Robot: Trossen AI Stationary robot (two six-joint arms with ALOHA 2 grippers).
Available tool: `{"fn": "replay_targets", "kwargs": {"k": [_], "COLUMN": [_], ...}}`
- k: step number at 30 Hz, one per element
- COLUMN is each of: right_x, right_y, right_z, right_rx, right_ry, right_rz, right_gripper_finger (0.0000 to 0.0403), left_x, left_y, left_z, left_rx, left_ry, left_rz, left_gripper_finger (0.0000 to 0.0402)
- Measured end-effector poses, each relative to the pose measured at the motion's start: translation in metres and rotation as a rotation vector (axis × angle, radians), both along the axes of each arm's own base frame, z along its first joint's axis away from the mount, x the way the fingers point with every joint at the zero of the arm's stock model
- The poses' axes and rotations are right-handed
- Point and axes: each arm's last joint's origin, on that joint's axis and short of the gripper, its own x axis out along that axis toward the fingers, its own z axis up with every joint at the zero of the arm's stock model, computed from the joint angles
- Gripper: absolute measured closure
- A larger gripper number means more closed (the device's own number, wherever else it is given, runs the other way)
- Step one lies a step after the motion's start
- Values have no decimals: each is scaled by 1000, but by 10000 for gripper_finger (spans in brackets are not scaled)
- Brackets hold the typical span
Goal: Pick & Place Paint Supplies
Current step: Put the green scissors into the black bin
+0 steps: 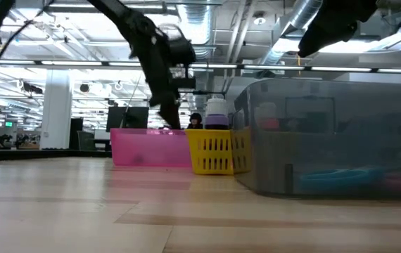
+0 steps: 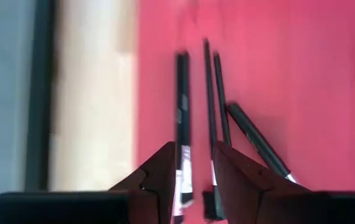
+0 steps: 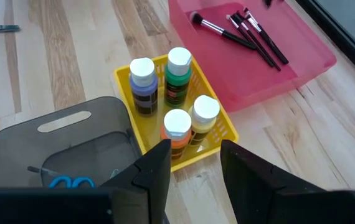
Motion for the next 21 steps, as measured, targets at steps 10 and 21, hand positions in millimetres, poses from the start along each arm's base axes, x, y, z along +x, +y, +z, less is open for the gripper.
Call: {"fn": "replay_targets", "kwargs": {"k": [10, 21], "right_x": [-1, -2], "right_y": [-1, -1], "right_z": [-1, -2], "right_rx": [-9, -15], "right_ry": [17, 29], "right_rz": [0, 0], "right_gripper_finger": [269, 269], "left_x": [-51, -118], "left_y": [-38, -93], "left_z": [126, 207], "left_rx": [116, 113], "left_ry": [-355, -703], "left_rz": [-62, -172], "left_gripper_finger": [300, 300]}}
